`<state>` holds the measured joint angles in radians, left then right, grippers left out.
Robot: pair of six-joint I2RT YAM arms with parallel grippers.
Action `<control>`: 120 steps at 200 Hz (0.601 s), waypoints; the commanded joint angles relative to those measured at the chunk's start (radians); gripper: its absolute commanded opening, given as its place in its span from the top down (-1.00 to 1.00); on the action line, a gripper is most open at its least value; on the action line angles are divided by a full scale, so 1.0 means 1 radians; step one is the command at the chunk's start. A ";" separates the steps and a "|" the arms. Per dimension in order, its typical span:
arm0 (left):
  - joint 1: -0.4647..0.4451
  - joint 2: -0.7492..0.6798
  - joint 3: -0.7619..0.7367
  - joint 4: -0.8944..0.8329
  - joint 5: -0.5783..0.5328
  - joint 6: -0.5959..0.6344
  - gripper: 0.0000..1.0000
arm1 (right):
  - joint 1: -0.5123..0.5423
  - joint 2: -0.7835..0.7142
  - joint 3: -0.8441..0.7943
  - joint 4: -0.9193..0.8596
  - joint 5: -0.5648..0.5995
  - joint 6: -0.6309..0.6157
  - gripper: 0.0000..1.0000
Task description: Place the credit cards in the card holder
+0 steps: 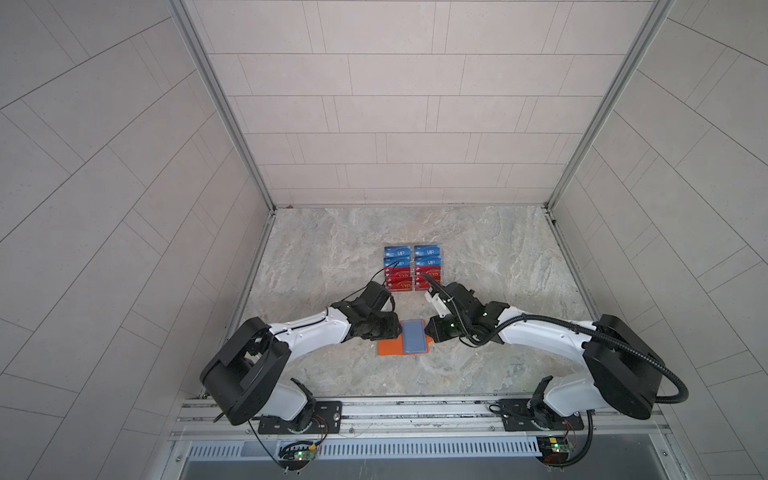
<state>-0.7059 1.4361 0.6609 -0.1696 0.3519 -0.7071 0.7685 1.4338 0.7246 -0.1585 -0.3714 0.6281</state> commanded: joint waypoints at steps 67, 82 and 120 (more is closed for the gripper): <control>-0.017 0.048 -0.069 0.239 0.109 -0.136 0.11 | 0.005 0.137 0.032 0.080 -0.015 0.013 0.76; -0.017 0.059 -0.077 0.260 0.120 -0.140 0.14 | 0.005 0.156 0.026 0.088 -0.015 0.014 0.76; -0.017 0.080 -0.089 0.293 0.127 -0.144 0.26 | 0.005 0.189 0.015 0.088 -0.006 0.018 0.78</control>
<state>-0.7208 1.4971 0.5873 0.0742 0.4629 -0.8425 0.7692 1.6051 0.7464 -0.0719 -0.3931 0.6342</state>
